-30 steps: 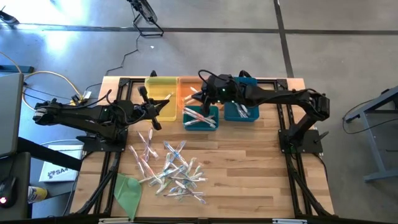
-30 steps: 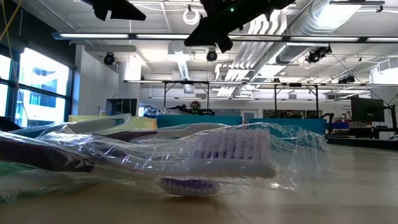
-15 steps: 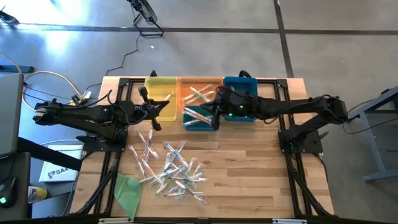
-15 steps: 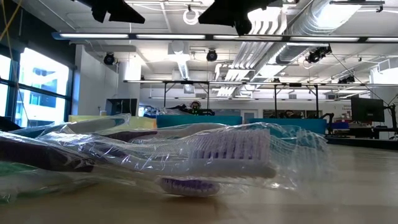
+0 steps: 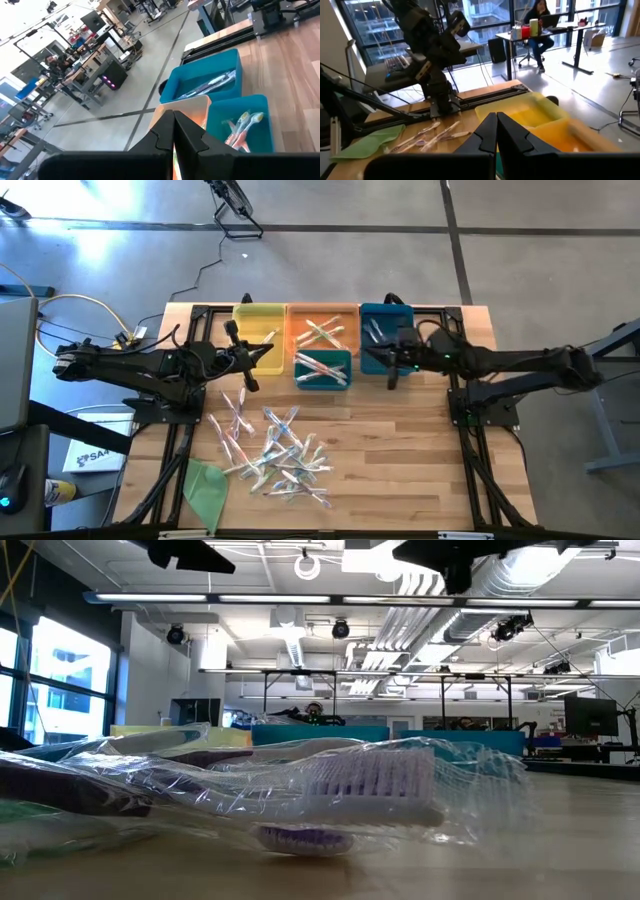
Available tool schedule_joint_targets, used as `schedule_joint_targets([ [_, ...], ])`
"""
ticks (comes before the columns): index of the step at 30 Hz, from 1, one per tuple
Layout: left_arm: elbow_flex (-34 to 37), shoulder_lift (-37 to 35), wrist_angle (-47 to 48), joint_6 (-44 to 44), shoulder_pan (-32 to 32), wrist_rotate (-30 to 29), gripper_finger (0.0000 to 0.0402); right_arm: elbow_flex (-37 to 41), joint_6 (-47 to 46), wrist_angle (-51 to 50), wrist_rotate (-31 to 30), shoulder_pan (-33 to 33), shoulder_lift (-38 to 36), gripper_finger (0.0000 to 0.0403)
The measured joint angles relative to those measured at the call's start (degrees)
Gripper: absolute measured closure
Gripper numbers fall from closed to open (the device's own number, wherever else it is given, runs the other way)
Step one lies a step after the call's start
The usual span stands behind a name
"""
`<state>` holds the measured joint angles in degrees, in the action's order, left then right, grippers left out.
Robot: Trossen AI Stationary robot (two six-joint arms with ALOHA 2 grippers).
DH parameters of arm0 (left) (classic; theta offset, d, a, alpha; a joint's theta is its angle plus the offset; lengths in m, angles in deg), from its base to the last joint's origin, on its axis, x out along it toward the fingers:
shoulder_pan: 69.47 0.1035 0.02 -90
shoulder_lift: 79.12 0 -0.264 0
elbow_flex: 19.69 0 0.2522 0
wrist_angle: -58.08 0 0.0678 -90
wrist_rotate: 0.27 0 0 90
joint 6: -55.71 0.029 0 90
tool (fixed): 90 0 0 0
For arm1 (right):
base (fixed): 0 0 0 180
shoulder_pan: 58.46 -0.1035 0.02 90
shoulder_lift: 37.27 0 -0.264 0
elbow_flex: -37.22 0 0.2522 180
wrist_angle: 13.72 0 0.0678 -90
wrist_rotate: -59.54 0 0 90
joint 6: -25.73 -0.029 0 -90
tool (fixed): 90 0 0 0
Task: Pick & Place Toothbrushes
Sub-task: Put the purple toothbrush into the blue bin
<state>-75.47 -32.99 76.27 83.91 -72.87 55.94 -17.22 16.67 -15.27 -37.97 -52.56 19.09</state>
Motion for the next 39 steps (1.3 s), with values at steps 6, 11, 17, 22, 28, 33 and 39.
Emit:
schedule_joint_targets([
  [6,0.0,0.3,0.2,-0.2,0.0,0.0,0.0402,6.1,-0.8,-0.5,2.1,2.1,-7.6,0.0401],
  [11,0.0,0.3,0.2,-0.1,0.0,0.0,0.0402,9.5,-3.3,-0.5,7.0,3.6,-9.4,0.0401],
  [17,0.0,0.3,0.2,-0.2,0.0,0.0,0.0402,10.7,-3.3,-1.7,10.7,4.6,-9.7,0.0401],
  [22,0.0,0.3,0.5,-0.1,0.0,0.3,0.0402,10.7,-3.3,-0.2,10.5,5.2,-9.7,0.0401],
  [28,0.0,0.3,0.1,-1.4,0.0,2.4,0.0402,10.7,-6.1,3.1,11.0,5.5,-9.8,0.0401],
  [33,0.0,0.1,0.2,-11.5,0.0,14.6,0.0402,10.7,-6.3,3.1,12.0,5.5,-9.7,0.0401],
  [39,0.0,0.1,-0.1,-22.3,0.0,20.4,0.0402,10.7,-6.2,3.1,12.0,5.5,-9.7,0.0401],
])
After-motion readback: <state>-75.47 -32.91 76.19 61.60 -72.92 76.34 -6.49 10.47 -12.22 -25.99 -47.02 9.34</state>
